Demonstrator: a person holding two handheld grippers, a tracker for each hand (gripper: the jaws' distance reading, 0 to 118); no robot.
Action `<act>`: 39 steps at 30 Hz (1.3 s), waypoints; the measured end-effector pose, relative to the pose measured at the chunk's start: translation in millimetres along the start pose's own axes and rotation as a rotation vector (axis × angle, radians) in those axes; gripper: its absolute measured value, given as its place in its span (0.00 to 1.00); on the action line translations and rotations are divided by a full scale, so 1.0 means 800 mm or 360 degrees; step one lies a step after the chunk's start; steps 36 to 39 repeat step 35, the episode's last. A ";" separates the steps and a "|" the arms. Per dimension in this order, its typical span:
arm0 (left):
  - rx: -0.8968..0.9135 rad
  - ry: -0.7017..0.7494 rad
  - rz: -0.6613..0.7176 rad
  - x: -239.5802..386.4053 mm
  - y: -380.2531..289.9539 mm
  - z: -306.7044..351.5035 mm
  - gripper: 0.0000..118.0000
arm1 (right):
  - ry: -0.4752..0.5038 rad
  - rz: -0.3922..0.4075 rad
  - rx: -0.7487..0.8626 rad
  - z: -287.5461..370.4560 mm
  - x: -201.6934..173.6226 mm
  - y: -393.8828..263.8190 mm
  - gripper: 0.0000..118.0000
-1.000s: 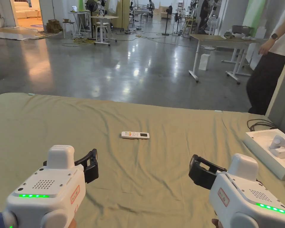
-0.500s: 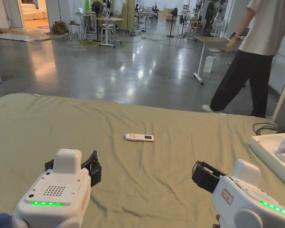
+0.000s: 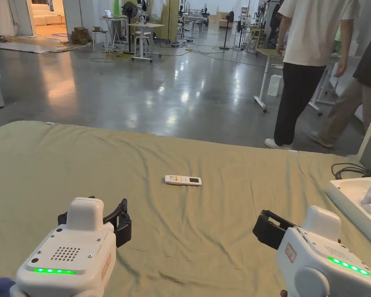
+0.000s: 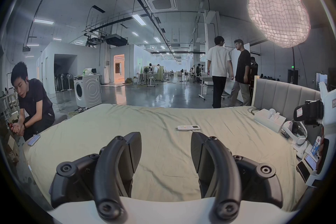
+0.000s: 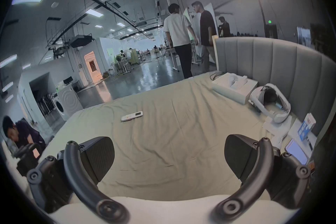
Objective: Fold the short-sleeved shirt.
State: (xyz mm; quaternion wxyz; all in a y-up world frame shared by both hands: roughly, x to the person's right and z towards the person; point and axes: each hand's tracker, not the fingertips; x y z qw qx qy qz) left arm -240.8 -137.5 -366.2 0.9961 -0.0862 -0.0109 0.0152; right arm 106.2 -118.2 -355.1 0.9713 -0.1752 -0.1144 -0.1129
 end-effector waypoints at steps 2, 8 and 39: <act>-0.0004 -0.0009 0.0004 0.000 0.000 -0.001 0.51 | -0.0006 0.0041 0.0014 0.001 -0.003 -0.003 0.99; -0.0018 -0.0022 -0.0008 0.002 0.002 -0.003 0.51 | -0.0019 0.0128 0.0010 0.001 -0.008 -0.009 0.92; 0.0039 0.0028 0.0065 -0.005 -0.010 -0.013 0.51 | 0.0249 0.0216 0.0179 -0.003 0.008 -0.038 0.97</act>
